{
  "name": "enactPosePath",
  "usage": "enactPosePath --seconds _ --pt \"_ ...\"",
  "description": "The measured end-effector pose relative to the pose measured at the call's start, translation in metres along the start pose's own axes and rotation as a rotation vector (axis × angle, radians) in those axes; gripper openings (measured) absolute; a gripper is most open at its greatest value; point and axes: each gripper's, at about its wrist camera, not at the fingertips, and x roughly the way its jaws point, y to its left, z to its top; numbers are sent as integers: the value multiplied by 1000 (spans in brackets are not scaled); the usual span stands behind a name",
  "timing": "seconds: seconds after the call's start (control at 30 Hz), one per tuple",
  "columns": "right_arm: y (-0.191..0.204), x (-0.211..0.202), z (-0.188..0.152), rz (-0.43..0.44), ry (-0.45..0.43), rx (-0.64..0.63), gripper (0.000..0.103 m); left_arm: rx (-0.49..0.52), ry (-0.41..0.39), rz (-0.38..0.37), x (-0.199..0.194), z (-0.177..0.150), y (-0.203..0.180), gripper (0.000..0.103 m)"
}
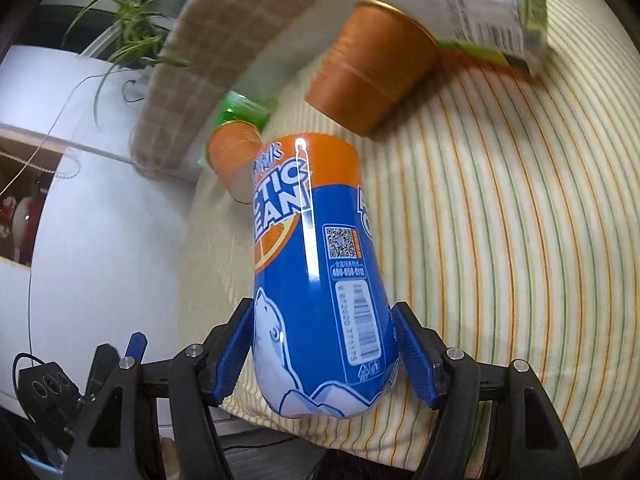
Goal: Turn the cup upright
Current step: 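Lift the bottle with the right tool and tilt it upright, then grasp the bottle with the left tool while the right tool releases it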
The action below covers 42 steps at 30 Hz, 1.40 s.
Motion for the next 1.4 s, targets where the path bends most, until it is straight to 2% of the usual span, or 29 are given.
enactPosePath --seconds 0.1,0.2,0.23,0.43,0.67,0.87,1.03,1.2,1.4 --pt "2 2 2 -11 5 -11 73 -39 48 -58 8 0 2 102" --pt "2 -2 0 -3 -10 -39 82 -57 84 -93 15 1 0 102" --pt "3 -8 -2 -3 -24 -57 85 -65 98 -113 18 3 -1 102" --pt "4 -56 -16 -20 -135 -156 85 -152 218 -241 48 13 -4 100" --pt "-6 -112 -46 -125 -273 -238 86 -218 379 -343 95 18 -14 92" --pt "-28 -143 -61 -151 -327 -192 86 -255 482 -380 133 13 -22 88" --pt "-45 -154 -64 -161 -342 -155 86 -283 531 -384 158 8 -28 83" --pt "-51 -157 -62 -172 -351 -144 86 -289 549 -386 170 9 -33 82" --pt "-56 -158 -59 -183 -351 -132 86 -293 568 -388 181 8 -36 77"
